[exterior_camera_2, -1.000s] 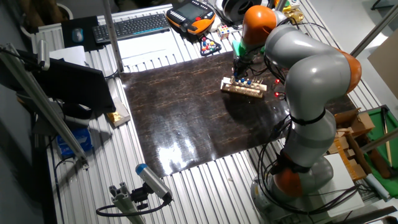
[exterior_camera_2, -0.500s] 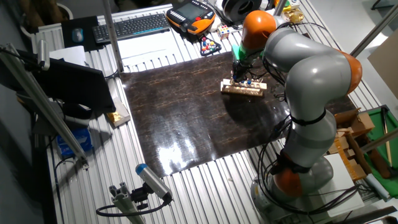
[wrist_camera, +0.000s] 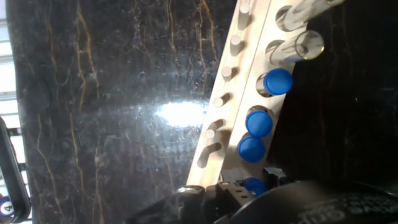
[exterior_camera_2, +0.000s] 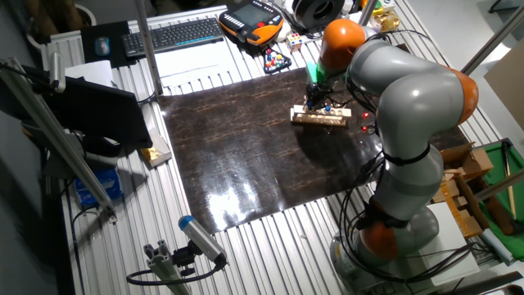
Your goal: Shake the test tube
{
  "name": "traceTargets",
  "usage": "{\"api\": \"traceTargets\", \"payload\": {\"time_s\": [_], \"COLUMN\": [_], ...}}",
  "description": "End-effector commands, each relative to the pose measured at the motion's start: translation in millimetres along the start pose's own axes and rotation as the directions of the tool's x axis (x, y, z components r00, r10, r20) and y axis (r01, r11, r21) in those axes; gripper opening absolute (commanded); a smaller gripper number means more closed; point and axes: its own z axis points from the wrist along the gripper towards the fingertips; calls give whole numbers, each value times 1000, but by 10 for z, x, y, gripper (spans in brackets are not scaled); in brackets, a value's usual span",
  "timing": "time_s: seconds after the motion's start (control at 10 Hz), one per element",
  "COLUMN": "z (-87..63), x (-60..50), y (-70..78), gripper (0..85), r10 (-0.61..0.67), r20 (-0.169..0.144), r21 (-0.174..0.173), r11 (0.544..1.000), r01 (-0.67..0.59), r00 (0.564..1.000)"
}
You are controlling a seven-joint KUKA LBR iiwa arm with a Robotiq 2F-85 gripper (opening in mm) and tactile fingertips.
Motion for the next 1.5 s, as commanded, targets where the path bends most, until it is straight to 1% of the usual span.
{"api": "traceTargets", "payload": {"time_s": [0.0, 0.1, 0.2, 0.3, 0.4, 0.5, 0.6, 0.8, 1.0, 1.3, 1.4], "z": [10, 23, 33, 43, 52, 55, 55, 58, 31, -24, -72], "x": [-1, -1, -1, 0, 0, 0, 0, 6, 23, 89, 117], "y": [1, 1, -1, -2, -4, -3, -3, -3, -2, 16, 20], "gripper": [17, 70, 143, 187, 283, 343, 320, 310, 307, 303, 303], "r10": [-2, -3, -3, -3, -2, -2, -5, -8, -14, -13, -17], "r20": [0, 0, 0, 0, 0, 4, 6, 7, 22, 32, 39], "r21": [-3, -3, -3, -3, -7, -9, -10, -14, -19, -18, -16], "r11": [1000, 1000, 1000, 1000, 1000, 1000, 1000, 1000, 1000, 1000, 1000], "r01": [2, 3, 3, 3, 2, 2, 5, 8, 15, 14, 18], "r00": [1000, 1000, 1000, 1000, 1000, 1000, 1000, 1000, 1000, 999, 999]}}
